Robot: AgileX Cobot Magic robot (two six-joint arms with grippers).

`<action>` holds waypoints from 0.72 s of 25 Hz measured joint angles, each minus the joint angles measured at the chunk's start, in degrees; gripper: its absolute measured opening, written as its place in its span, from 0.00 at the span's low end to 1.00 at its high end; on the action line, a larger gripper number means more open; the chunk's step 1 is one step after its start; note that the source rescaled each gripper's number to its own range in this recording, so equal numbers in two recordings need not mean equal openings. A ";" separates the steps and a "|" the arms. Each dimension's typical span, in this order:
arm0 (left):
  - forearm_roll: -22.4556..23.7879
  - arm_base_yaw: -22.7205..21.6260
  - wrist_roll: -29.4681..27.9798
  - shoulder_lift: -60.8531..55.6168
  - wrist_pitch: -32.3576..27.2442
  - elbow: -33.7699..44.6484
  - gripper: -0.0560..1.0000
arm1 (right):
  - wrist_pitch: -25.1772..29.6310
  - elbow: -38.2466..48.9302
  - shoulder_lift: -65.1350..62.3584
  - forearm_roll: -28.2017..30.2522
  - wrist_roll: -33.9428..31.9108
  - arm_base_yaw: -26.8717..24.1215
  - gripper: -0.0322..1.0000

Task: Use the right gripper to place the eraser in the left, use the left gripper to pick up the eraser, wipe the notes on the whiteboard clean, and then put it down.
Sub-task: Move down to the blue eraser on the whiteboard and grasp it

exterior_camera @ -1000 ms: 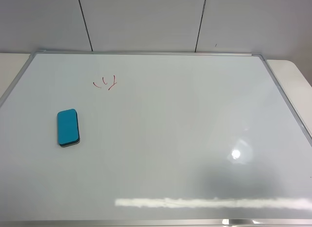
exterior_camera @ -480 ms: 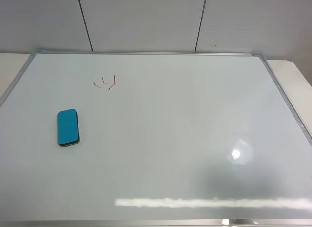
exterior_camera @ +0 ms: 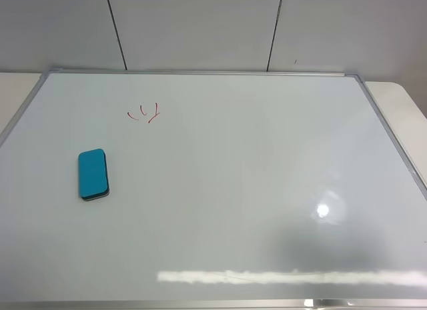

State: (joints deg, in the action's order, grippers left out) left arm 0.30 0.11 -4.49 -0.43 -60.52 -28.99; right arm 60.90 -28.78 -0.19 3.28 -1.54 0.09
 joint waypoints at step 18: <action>0.00 0.00 0.00 0.00 0.00 0.00 1.00 | 0.00 0.00 0.00 0.00 0.00 0.00 1.00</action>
State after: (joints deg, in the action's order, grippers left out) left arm 0.30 0.11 -4.49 -0.43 -60.52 -28.99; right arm 60.90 -28.78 -0.19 3.28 -1.54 0.09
